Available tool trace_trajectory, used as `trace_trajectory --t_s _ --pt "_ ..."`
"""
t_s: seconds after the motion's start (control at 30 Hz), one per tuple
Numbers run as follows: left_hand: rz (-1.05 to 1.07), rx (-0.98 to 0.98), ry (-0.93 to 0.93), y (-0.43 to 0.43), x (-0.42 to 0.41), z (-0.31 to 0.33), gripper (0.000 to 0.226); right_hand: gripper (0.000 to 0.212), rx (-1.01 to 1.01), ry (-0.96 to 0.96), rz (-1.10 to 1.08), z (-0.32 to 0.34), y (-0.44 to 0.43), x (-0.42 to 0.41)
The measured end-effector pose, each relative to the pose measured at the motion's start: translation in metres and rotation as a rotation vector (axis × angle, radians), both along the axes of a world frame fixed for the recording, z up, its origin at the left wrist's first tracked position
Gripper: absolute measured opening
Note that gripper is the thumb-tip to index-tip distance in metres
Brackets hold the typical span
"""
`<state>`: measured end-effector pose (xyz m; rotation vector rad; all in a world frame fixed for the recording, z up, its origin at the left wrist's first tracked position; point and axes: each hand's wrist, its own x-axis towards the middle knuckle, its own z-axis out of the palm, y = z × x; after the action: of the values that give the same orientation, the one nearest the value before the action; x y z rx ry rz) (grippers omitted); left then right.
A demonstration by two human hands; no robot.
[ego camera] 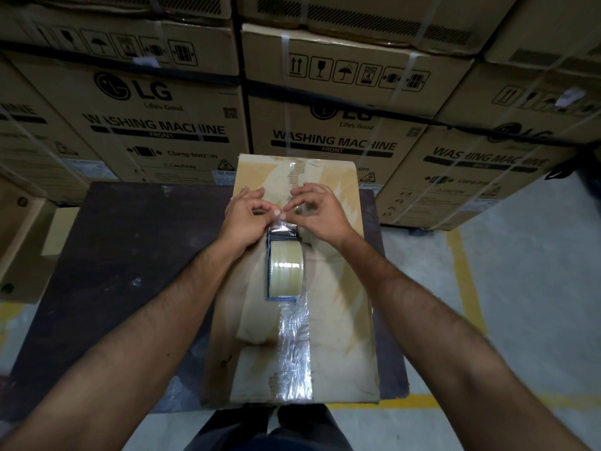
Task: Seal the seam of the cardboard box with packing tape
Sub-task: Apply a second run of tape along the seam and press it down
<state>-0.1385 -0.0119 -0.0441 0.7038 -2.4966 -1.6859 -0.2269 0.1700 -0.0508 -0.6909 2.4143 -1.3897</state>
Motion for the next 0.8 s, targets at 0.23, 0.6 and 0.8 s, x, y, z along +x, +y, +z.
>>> trace_trajectory --t_s 0.23,0.6,0.8 --pt "-0.022 -0.020 0.035 -0.002 0.004 -0.001 0.016 0.020 0.157 0.076 0.126 0.014 -0.002 -0.012" --pt "-0.368 -0.374 0.065 -0.015 0.004 0.013 0.023 0.012 0.218 0.070 0.149 0.024 -0.007 -0.005" --pt "-0.554 -0.358 -0.022 -0.031 -0.003 0.018 0.034 0.012 0.190 -0.034 0.136 0.024 -0.005 -0.003"
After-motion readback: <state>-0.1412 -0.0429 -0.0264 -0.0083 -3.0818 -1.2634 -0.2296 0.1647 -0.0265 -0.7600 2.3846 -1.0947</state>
